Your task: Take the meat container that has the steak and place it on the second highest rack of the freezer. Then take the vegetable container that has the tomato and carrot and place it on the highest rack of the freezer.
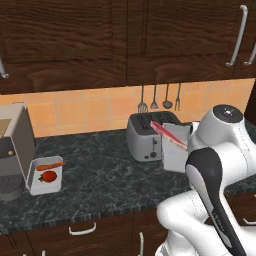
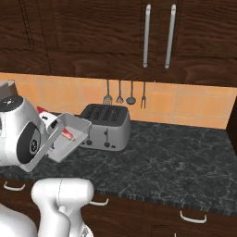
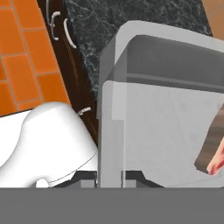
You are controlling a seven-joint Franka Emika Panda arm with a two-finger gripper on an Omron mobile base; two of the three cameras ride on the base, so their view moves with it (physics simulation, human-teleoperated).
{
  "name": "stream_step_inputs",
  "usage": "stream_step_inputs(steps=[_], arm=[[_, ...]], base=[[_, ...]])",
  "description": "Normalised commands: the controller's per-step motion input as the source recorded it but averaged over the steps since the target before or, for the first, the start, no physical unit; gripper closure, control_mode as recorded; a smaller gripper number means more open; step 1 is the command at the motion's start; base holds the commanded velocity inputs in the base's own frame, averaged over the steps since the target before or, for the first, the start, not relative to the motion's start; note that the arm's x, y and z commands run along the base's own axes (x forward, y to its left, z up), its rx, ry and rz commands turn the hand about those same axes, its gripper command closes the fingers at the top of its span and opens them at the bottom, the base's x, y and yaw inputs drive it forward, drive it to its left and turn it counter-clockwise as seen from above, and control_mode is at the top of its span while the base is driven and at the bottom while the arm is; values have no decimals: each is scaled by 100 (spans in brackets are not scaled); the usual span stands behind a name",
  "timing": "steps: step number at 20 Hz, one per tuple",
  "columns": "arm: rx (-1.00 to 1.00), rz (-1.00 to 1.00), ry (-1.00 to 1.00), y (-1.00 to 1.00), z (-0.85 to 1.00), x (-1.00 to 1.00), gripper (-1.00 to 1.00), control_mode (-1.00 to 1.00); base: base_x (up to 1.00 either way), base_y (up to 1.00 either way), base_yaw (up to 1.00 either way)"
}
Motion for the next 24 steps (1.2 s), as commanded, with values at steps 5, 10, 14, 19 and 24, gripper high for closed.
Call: stream_step_inputs(steps=[5, 10, 14, 19, 24], arm=[[0, 0, 0, 0, 0, 0, 100, -100], [0, 0, 0, 0, 0, -5, 100, 100], [0, 0, 0, 0, 0, 0, 100, 100], [0, 0, 0, 0, 0, 0, 100, 100], [0, 0, 0, 0, 0, 0, 100, 100]], base=[[0, 0, 0], [-15, 0, 0], [-99, 1, -5], [-67, 21, -31], [-27, 14, -53]])
